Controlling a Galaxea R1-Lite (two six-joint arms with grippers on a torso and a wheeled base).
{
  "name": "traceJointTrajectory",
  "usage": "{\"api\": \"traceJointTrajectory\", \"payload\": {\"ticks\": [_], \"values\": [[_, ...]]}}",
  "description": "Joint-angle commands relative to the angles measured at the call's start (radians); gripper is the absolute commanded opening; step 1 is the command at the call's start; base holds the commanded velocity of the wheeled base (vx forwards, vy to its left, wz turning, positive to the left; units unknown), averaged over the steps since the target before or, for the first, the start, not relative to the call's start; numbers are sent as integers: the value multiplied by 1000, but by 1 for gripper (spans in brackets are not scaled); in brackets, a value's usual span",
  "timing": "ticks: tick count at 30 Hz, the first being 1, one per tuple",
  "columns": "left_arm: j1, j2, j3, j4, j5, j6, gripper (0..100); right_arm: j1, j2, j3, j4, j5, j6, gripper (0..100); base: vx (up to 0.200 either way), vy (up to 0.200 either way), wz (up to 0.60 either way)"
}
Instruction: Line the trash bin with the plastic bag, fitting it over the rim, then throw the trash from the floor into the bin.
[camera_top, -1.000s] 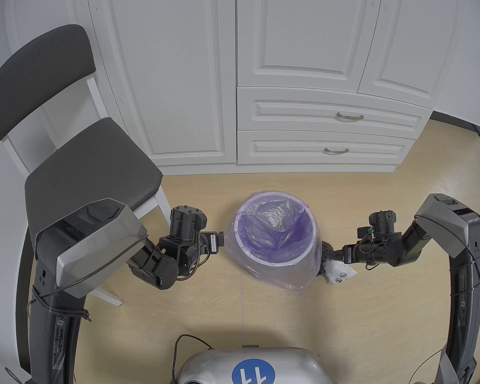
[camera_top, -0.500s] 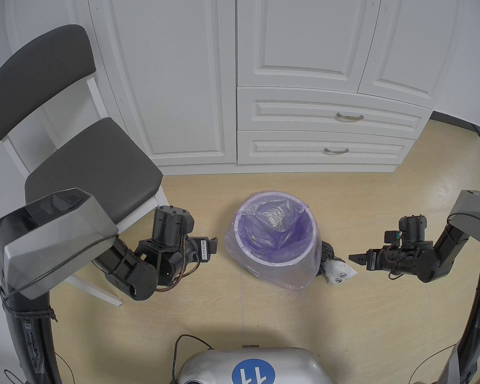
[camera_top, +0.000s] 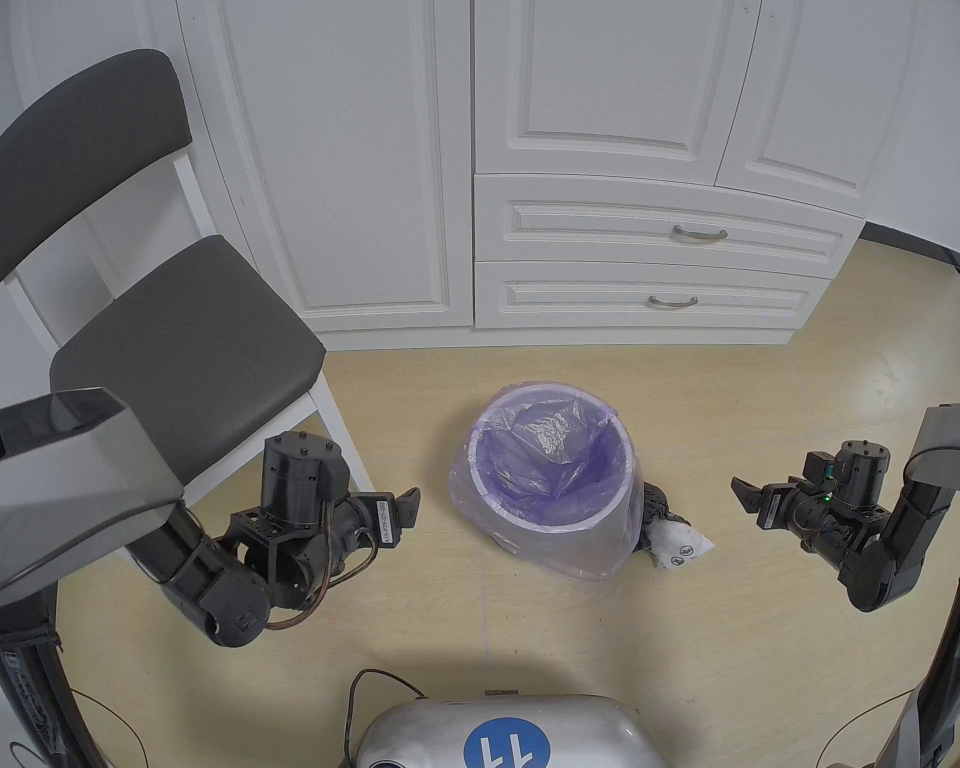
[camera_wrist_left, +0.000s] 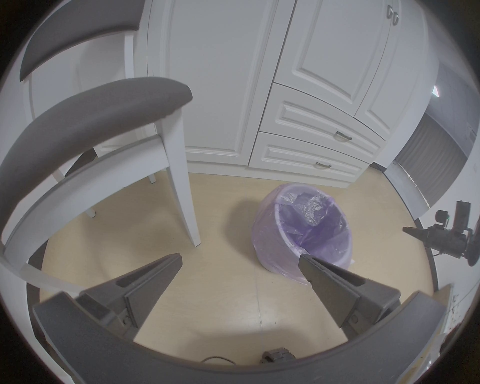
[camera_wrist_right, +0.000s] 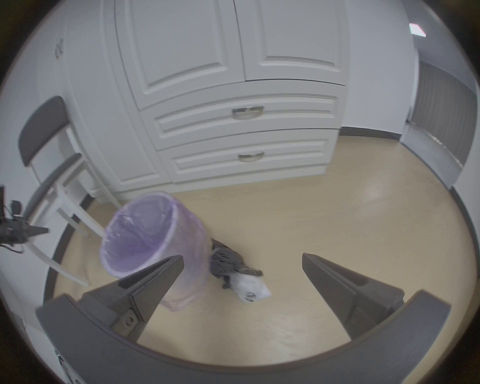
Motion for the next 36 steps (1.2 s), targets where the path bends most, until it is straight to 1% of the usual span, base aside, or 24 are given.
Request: {"api": "traceJointTrajectory", "payload": {"ticks": [1,4,7,8,9,10,12,14,16,18,21,22,24,26,27,28,29,30,31,32,33,34,35,36], "values": [[-14,-118,101,-25,-4,-5,100,7,15,27,-1,-79,-31,100,0,0,0],[-19,-150,129,-27,-4,-7,100,16,-8,30,1,-104,-53,100,0,0,0],[-33,-179,149,-25,-4,-8,100,33,-44,33,42,-133,-56,100,0,0,0],[-40,-199,161,-25,-5,-13,100,28,-78,36,109,-171,-85,100,0,0,0],[-43,-208,166,-25,-5,-19,100,20,-90,31,137,-177,-119,100,0,0,0],[-46,-216,167,-25,-7,-24,100,16,-92,21,154,-200,-146,100,0,0,0],[-51,-219,163,-25,-5,-24,100,14,-89,18,128,-223,-162,100,0,0,0],[-53,-225,158,-23,-7,-22,100,14,-98,27,91,-266,-171,100,0,0,0],[-54,-225,161,-23,-5,-22,100,14,-106,41,91,-279,-183,100,0,0,0],[-54,-227,164,-23,-5,-22,100,14,-120,38,103,-276,-192,100,0,0,0],[-54,-242,167,-20,-7,-22,100,20,-173,25,188,-271,-191,100,0,0,0],[-54,-250,167,-14,-7,-22,100,25,-207,15,249,-268,-188,100,0,0,0],[-54,-262,167,-11,-7,-22,100,31,-279,-24,425,-263,-169,100,0,0,0],[-56,-276,167,-8,-7,-22,100,39,-351,-110,677,-263,-94,100,0,0,0],[-56,-277,167,-8,-7,-22,100,43,-365,-133,734,-263,-70,100,0,0,0],[-57,-283,167,-7,-7,-21,100,62,-406,-220,930,-257,19,100,0,0,0],[-57,-286,169,-7,-7,-21,100,71,-431,-288,1068,-246,85,100,0,0,0],[-57,-288,169,-7,-7,-21,100,74,-448,-347,1185,-228,134,100,0,0,0],[-57,-291,169,-5,-7,-19,100,77,-457,-387,1258,-214,159,100,0,0,0],[-57,-296,169,-5,-7,-19,100,77,-465,-478,1407,-171,202,100,0,0,0],[-57,-296,169,-4,-5,-19,100,77,-463,-496,1435,-162,207,100,0,0,0],[-57,-297,167,3,-5,-19,100,76,-451,-574,1527,-121,205,100,0,0,0],[-57,-300,167,10,-5,-19,100,71,-425,-630,1564,-99,190,100,0,0,0],[-57,-302,166,15,-5,-19,100,66,-406,-657,1571,-94,177,100,0,0,0]]}}
